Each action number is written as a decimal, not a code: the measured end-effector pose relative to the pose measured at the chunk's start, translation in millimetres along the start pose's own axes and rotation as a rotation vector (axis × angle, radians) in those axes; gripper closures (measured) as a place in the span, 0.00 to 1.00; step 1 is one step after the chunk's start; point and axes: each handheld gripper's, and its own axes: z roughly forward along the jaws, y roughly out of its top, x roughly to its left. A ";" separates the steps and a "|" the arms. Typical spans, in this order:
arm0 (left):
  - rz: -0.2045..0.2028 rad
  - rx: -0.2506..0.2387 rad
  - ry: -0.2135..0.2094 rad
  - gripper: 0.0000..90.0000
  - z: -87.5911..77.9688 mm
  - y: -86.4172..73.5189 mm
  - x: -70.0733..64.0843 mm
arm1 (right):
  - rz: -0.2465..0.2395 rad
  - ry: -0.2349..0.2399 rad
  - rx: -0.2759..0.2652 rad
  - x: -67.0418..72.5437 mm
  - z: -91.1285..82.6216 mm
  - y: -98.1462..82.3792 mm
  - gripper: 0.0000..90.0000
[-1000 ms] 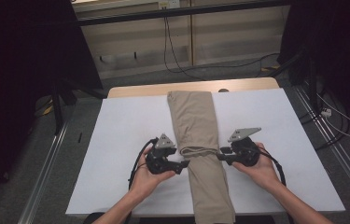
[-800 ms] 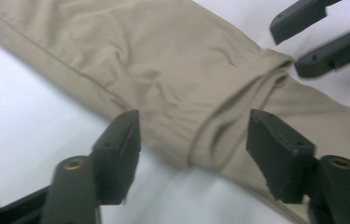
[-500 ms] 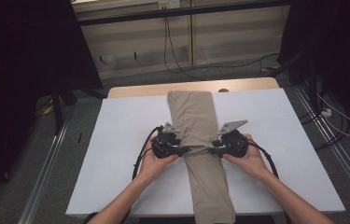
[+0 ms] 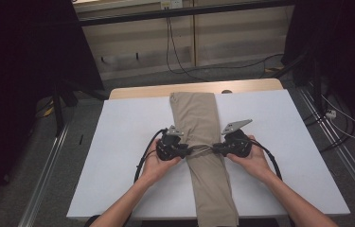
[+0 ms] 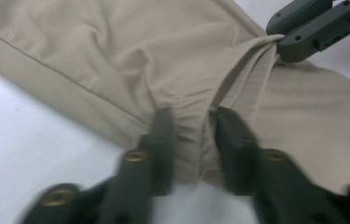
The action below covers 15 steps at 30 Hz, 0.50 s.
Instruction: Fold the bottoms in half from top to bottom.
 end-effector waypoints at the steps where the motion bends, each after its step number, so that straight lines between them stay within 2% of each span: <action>1: 0.003 -0.002 -0.002 0.93 -1.1 0.8 0.4 | -0.002 -0.005 0.002 0.5 -0.4 1.3 0.93; 3: 0.001 -0.001 0.002 0.95 -2.3 1.7 0.9 | -0.011 -0.013 0.004 1.9 -0.8 3.4 0.93; 6: -0.005 -0.028 0.000 0.95 -7.3 4.0 -0.6 | -0.024 -0.024 -0.002 3.6 -3.4 6.7 0.94; 9: -0.040 -0.080 -0.017 0.95 -19.4 8.7 -1.6 | -0.011 -0.015 -0.033 3.2 -11.3 11.2 0.94; 10: -0.045 -0.097 -0.036 0.95 -25.2 10.5 -1.4 | -0.009 -0.011 -0.043 3.3 -15.4 13.0 0.94; 12: -0.060 -0.112 -0.054 0.95 -32.6 11.8 -3.9 | -0.004 0.005 -0.062 5.8 -23.2 16.3 0.94; 15: -0.044 -0.109 -0.069 0.95 -40.3 9.7 -13.3 | -0.019 0.019 -0.060 13.2 -33.6 17.4 0.94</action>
